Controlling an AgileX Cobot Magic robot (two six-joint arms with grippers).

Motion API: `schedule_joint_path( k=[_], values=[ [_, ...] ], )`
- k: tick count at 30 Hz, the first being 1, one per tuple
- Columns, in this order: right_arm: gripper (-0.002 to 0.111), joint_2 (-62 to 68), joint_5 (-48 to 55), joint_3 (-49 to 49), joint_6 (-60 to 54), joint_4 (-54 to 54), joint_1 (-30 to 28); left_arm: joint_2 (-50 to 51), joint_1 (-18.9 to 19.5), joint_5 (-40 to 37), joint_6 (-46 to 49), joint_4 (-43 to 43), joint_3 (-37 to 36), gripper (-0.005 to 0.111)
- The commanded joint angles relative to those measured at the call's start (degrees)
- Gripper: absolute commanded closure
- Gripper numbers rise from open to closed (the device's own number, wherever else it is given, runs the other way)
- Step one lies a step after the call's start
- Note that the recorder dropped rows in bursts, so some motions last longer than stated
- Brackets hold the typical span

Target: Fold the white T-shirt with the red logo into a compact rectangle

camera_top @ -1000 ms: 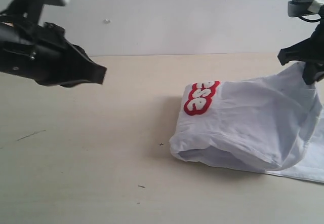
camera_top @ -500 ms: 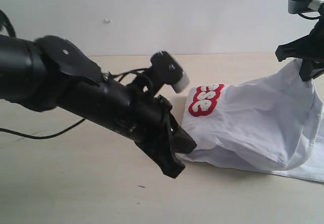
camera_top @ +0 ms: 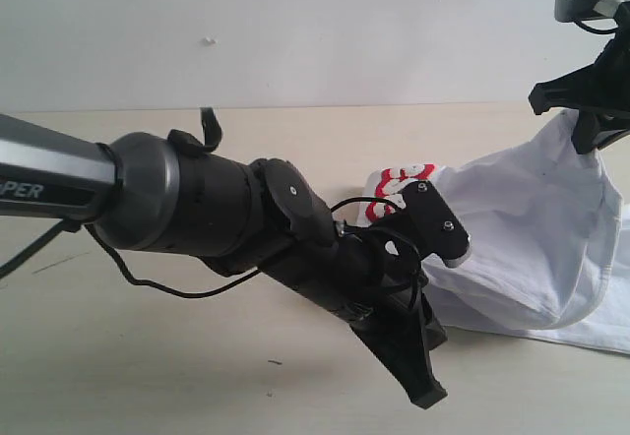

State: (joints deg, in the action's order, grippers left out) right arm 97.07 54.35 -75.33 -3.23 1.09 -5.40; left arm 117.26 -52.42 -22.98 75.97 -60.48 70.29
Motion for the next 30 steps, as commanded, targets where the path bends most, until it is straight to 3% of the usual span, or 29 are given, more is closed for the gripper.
schedule_joint_path(
  k=[1, 7, 12, 13, 15, 22, 27, 30],
  values=[
    [0.108, -0.51, -0.75, -0.44, -0.34, 0.78, 0.03, 1.87, -0.04, 5.83, -4.52, 1.60, 2.18, 0.107],
    [0.108, -0.51, -0.86, -0.55, -2.77, 3.47, 0.03, 5.18, 0.67, 5.06, -22.20, 16.35, 5.25, 0.107],
    [0.108, -0.51, -0.63, -0.54, -2.77, 3.47, 0.03, 7.92, 2.29, 0.77, -43.97, 37.96, 8.07, 0.107],
    [0.108, -0.51, -0.63, -0.54, -2.77, 3.47, 0.03, 7.99, 3.31, 0.21, -53.39, 44.97, 8.66, 0.107],
    [0.108, -0.51, -0.63, -0.54, -2.77, 3.47, 0.03, 7.99, 5.40, -1.35, -60.68, 52.58, 9.02, 0.107],
    [0.108, -0.51, -0.95, -0.54, -2.86, 3.47, 0.03, 3.87, 6.09, -6.23, -58.46, 52.77, 9.02, 0.107],
    [0.108, -0.85, -1.44, -0.55, -3.06, 3.47, 0.03, 0.88, 3.33, 0.12, -42.48, 40.25, 7.24, 0.107],
    [0.108, -1.68, -1.84, -0.55, -3.06, 3.66, 0.03, 2.38, 2.65, 5.34, -40.89, 38.33, 7.24, 0.107]
  ],
)
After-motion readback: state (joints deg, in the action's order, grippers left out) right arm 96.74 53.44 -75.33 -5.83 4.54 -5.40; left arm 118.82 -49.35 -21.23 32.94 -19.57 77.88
